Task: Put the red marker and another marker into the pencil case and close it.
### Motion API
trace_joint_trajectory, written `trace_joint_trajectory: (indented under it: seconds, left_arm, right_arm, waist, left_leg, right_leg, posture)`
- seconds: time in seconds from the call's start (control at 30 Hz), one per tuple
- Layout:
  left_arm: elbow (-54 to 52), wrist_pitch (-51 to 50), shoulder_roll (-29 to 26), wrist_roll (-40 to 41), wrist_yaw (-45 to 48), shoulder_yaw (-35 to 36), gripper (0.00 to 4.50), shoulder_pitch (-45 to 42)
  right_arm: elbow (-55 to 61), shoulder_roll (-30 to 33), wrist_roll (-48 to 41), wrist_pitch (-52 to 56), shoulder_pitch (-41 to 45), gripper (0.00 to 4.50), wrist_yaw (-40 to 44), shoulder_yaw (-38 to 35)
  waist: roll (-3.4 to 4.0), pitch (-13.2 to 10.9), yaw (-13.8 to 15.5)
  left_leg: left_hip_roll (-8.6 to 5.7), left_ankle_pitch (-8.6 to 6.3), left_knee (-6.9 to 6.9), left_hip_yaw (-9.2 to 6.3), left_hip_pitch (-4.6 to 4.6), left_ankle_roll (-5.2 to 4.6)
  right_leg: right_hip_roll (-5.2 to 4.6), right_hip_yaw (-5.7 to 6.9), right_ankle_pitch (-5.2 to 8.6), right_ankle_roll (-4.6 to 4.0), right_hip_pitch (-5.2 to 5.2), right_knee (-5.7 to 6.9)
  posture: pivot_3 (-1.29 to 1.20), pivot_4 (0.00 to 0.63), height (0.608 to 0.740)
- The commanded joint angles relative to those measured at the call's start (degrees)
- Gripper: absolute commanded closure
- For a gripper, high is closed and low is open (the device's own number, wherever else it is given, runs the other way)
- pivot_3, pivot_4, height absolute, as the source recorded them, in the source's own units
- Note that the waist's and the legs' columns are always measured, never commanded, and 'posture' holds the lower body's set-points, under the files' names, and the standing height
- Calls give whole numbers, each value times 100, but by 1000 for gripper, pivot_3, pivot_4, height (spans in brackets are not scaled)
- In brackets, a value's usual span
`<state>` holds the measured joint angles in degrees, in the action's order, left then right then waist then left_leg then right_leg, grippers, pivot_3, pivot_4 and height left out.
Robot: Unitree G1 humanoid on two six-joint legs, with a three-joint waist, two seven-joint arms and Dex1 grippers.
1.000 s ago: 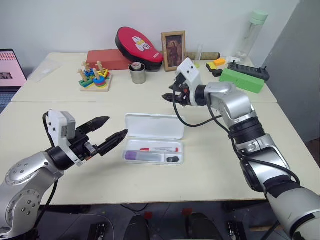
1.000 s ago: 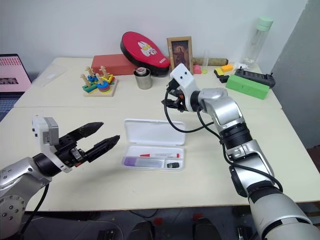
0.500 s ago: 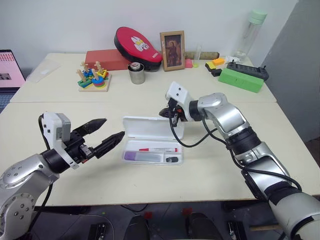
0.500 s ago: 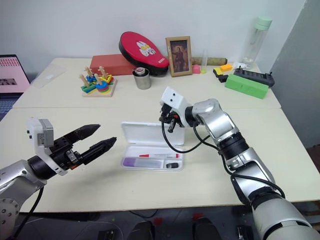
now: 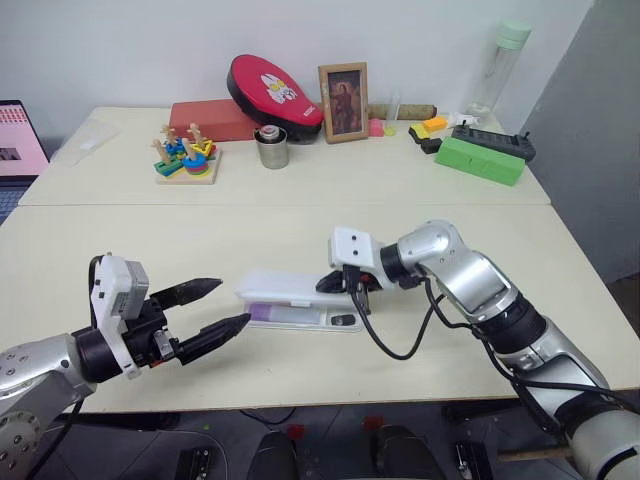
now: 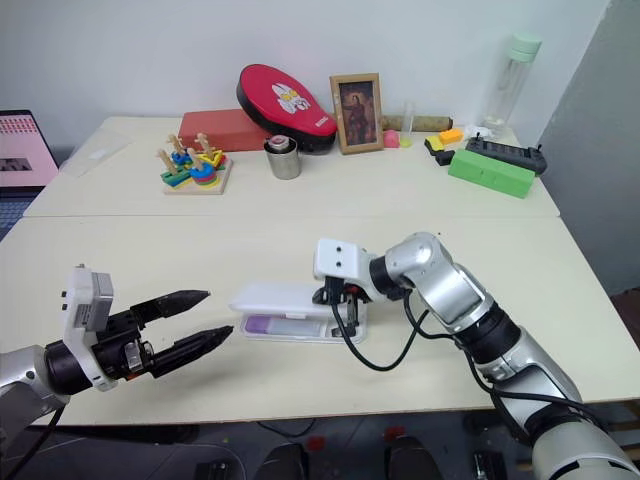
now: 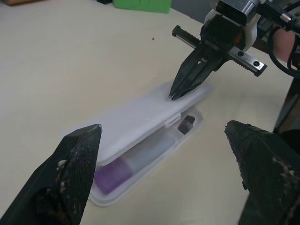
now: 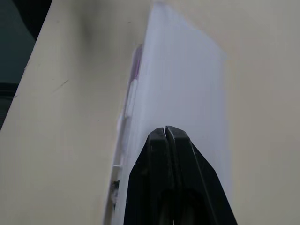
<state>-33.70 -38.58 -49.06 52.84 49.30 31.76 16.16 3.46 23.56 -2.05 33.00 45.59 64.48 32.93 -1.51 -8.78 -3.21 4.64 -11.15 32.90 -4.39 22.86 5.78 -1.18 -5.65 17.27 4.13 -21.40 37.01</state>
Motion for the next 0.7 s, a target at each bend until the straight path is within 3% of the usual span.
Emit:
trace_joint_trajectory:
  seconds: [0.03,0.33,0.5,0.7]
  left_arm:
    - [-162,50,-132,-40,84,192,0,13]
    - [-214,2,-161,-28,15,176,0,-30]
    - [53,-72,-44,-122,-482,40,0,-381]
    - [906,149,292,-827,-1303,-390,0,-1229]
  right_arm:
    - [-143,40,529,-220,-50,4475,-229,376]
    - [-524,-156,520,-172,-147,4475,-321,249]
    - [-58,-212,-306,86,-330,4475,-169,-643]
    - [3,-382,-1095,218,-444,4475,-989,-2296]
  waist:
    - [1,-1,1]
    - [-11,7,-2]
    - [-10,6,30]
    - [-14,8,50]
  left_leg:
    - [0,0,3,0,0,0]
    - [2,1,7,0,-26,1]
    - [2,3,11,0,-22,2]
    - [1,2,5,0,-1,2]
  right_leg:
    - [0,0,0,0,-4,0]
    - [0,-1,4,-5,4,3]
    - [0,-2,13,-22,6,5]
    - [1,0,-4,5,11,7]
  posture:
    - [0,150,740]
    - [0,150,740]
    - [0,150,740]
    - [0,150,740]
